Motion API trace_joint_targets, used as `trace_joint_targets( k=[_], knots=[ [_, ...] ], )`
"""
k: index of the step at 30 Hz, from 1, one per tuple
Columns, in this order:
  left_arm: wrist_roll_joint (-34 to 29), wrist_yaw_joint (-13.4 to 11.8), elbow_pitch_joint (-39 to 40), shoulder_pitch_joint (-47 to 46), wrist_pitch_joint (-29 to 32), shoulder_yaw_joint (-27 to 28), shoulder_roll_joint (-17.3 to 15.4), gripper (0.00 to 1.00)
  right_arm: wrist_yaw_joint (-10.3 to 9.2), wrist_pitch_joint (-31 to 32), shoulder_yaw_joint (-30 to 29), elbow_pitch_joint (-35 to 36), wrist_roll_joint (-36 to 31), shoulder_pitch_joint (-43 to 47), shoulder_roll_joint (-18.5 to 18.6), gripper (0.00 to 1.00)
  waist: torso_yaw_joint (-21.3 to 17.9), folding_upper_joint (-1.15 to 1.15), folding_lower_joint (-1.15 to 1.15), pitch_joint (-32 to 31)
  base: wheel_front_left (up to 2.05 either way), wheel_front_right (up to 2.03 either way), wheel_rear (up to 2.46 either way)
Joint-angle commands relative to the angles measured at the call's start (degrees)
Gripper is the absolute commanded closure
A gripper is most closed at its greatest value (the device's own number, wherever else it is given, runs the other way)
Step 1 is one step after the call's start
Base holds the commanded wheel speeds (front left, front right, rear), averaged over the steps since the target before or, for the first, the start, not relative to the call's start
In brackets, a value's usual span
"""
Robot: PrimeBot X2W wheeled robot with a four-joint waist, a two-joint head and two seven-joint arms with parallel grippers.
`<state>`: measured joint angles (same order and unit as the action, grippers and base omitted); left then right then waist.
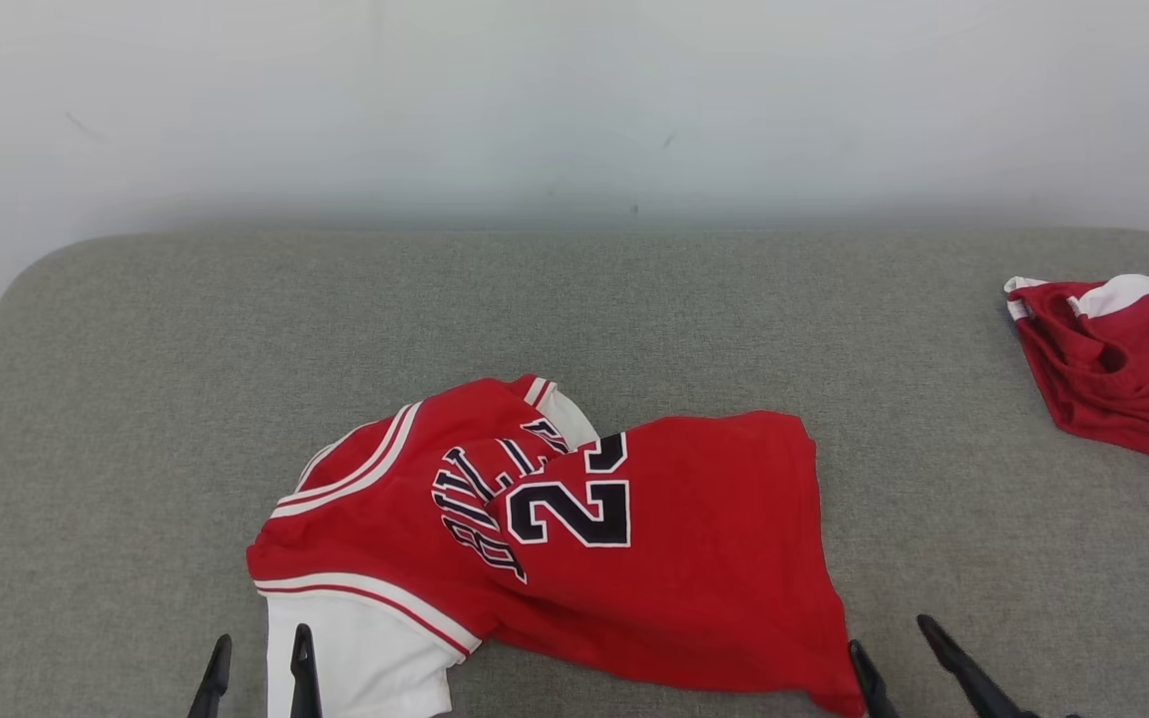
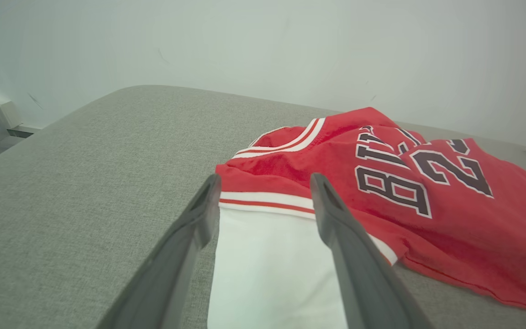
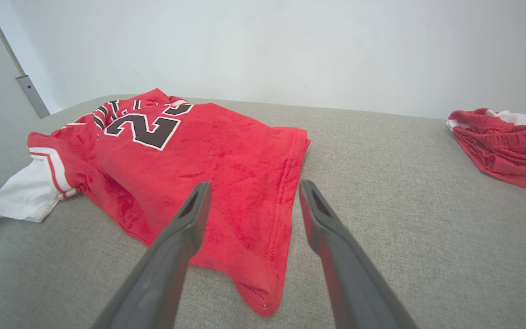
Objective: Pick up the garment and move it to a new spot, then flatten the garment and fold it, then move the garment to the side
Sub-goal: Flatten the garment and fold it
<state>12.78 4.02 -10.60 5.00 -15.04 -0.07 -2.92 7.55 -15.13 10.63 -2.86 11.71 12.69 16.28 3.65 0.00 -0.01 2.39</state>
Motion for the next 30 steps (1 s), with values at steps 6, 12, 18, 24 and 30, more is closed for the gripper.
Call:
trace_joint_targets(
  k=[6,12,18,24,30],
  knots=[
    [-0.04,-0.29,-0.11,0.46,-0.2,-0.14,0.07,0.0,-0.15,0.02,-3.48,-3.27,-1.4,-5.34,1.93,0.0,0.83,0.0,0.01,-0.01,0.0,0.0,0.0],
    [-0.15,-0.24,-0.11,-0.66,-0.2,-0.46,0.07,0.0,-0.15,0.12,-1.28,-17.53,-2.05,-19.6,1.88,0.0,1.82,0.0,0.01,1.03,0.0,0.0,0.0],
    [-0.02,-0.37,-0.09,-1.69,-0.19,-1.24,0.07,0.0,-0.15,1.2,0.5,-32.88,-0.64,-30.36,0.75,0.0,3.71,0.0,0.01,2.19,0.0,0.0,0.0],
    [0.35,-0.39,-0.17,-2.07,-0.19,-1.6,0.08,0.0,-0.15,1.54,2.19,-43.94,1.94,-36.51,-0.73,0.0,5.19,0.0,0.01,3.21,0.0,0.0,0.0],
    [0.65,-0.44,0.04,-2.74,-0.19,-1.75,0.08,0.0,-0.15,1.99,6.32,-52.12,5.49,-40.74,-2.01,0.87,6.06,0.0,0.01,4.32,0.0,0.0,0.0]
  ],
)
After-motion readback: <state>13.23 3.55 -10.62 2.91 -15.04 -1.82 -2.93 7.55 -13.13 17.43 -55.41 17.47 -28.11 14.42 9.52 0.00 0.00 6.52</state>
